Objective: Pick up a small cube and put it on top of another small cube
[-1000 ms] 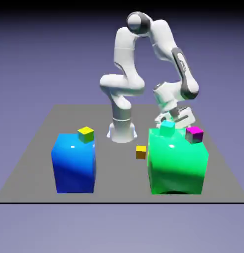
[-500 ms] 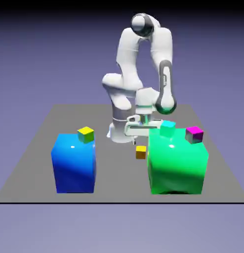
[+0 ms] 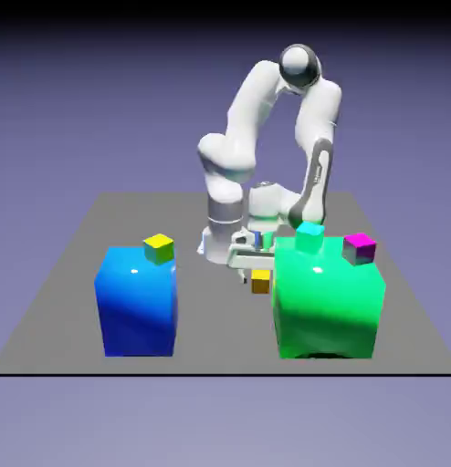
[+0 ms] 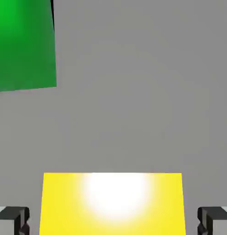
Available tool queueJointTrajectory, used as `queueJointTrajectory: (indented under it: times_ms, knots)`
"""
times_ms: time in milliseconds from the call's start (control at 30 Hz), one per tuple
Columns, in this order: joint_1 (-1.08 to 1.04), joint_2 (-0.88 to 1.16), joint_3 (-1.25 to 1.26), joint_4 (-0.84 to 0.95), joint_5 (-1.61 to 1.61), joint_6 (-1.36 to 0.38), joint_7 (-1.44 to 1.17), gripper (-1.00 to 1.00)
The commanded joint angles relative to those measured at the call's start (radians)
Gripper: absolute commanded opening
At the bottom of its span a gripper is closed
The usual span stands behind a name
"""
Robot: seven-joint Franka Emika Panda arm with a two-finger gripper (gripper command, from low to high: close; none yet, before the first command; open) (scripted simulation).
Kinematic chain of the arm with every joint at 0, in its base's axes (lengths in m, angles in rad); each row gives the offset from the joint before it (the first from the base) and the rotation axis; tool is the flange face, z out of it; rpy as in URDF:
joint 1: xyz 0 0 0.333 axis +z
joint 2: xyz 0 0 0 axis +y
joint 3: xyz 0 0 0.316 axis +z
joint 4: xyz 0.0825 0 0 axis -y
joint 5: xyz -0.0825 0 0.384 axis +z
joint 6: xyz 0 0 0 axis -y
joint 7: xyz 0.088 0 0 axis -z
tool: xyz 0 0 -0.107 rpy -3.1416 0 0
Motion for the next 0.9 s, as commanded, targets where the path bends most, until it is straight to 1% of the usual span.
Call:
queueJointTrajectory:
  times_ms: [0, 633, 667, 733, 867]
  knots:
    - [0.029, 0.018, -0.036, -0.002, 0.004, 0.018, -0.014, -1.00]
    - [0.578, 0.356, -0.715, -0.037, 0.072, 0.344, -0.282, -1.00]
    - [0.578, 0.356, -0.715, -0.037, 0.072, 0.344, -0.282, -1.00]
    - [0.650, 0.340, -0.763, 0.001, 0.036, 0.351, -0.299, -1.00]
    - [0.776, 0.318, -0.822, 0.032, -0.138, 0.268, -0.206, -1.00]
